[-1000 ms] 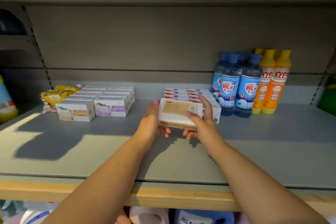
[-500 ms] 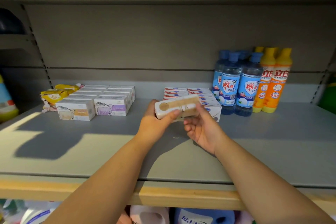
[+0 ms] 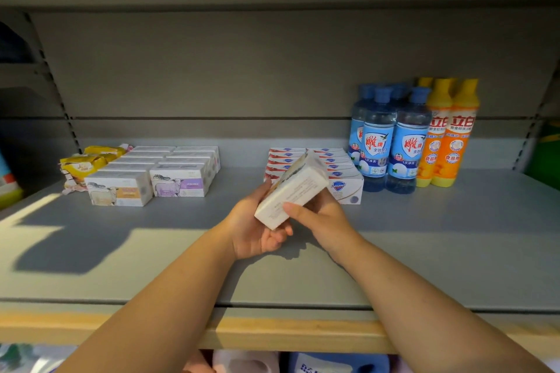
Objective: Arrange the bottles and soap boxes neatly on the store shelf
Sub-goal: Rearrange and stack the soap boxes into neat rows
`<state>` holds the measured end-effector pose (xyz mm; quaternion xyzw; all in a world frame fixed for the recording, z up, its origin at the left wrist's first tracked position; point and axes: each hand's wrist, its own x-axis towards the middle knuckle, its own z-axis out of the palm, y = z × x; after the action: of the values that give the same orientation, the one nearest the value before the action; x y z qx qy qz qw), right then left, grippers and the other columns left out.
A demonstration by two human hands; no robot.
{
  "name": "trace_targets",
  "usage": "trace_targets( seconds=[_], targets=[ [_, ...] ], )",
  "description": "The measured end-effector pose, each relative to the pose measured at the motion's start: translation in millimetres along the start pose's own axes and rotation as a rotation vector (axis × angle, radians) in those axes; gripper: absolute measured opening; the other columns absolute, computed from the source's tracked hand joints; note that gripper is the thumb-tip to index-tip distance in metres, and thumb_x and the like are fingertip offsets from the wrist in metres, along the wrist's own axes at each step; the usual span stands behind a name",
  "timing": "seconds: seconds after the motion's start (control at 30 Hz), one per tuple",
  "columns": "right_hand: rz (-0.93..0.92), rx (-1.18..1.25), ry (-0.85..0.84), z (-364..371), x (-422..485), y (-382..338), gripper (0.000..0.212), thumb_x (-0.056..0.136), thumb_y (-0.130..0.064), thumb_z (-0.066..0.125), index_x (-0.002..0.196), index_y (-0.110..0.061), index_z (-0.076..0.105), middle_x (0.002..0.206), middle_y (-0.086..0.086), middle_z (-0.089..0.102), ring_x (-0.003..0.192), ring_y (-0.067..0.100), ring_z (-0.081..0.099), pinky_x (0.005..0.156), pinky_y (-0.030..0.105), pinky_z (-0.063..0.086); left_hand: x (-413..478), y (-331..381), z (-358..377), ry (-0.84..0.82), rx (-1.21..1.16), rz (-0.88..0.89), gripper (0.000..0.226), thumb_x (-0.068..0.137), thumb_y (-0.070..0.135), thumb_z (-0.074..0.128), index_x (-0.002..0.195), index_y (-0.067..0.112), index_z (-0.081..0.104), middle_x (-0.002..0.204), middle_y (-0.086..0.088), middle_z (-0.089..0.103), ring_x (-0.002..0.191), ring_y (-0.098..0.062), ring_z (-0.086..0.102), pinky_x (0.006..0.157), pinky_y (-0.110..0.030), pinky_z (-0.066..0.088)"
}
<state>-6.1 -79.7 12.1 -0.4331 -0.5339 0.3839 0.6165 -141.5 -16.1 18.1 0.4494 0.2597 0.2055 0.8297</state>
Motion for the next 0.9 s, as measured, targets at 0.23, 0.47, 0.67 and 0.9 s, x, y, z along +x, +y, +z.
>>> trace_targets(
  seconds=[0.23, 0.47, 0.67, 0.9],
  targets=[
    [-0.219, -0.529, 0.286, -14.0, 4.8, 3.1, 0.071, 0.064, -0.015, 0.081, 0.128, -0.025, 0.051, 0.115, -0.003, 0.045, 0.116, 0.014, 0.044, 0.096, 0.023, 0.039, 3.7, 4.7, 4.5, 0.143, 0.097, 0.564, 0.049, 0.08, 0.055, 0.053, 0.109, 0.016, 0.061, 0.103, -0.007, 0.065, 0.091, -0.019, 0.064, 0.079, -0.038, 0.057],
    [-0.577, -0.946, 0.289, -12.9, 2.5, 1.8, 0.079, 0.057, -0.016, 0.074, 0.133, -0.018, 0.052, 0.11, 0.01, 0.054, 0.107, 0.018, 0.037, 0.091, 0.038, 0.042, 0.0, -0.7, 6.6, 0.26, 0.323, 0.74, 0.048, 0.075, -0.004, 0.066, 0.119, 0.011, 0.055, 0.101, -0.005, 0.07, 0.096, -0.023, 0.064, 0.084, -0.029, 0.054],
    [-0.461, -0.596, 0.318, -7.7, 2.6, -0.6, 0.094, 0.057, -0.022, 0.089, 0.137, -0.014, 0.039, 0.13, 0.0, 0.044, 0.123, 0.007, 0.038, 0.105, 0.014, 0.031, -9.2, 8.2, 2.3, 0.18, 0.02, 0.565, 0.047, 0.075, 0.012, 0.061, 0.118, -0.006, 0.057, 0.107, -0.019, 0.068, 0.095, -0.028, 0.068, 0.074, -0.03, 0.059],
    [-0.015, -0.107, 0.321, -9.7, 5.4, -4.9, 0.042, 0.073, -0.026, 0.077, 0.111, -0.025, 0.058, 0.108, 0.005, 0.065, 0.081, 0.014, 0.064, 0.055, 0.023, 0.054, -5.0, 10.1, -0.2, 0.263, -0.155, 0.052, 0.033, 0.085, 0.033, 0.056, 0.094, 0.005, 0.071, 0.075, -0.011, 0.072, 0.047, -0.024, 0.066, 0.039, -0.026, 0.054]
  ],
)
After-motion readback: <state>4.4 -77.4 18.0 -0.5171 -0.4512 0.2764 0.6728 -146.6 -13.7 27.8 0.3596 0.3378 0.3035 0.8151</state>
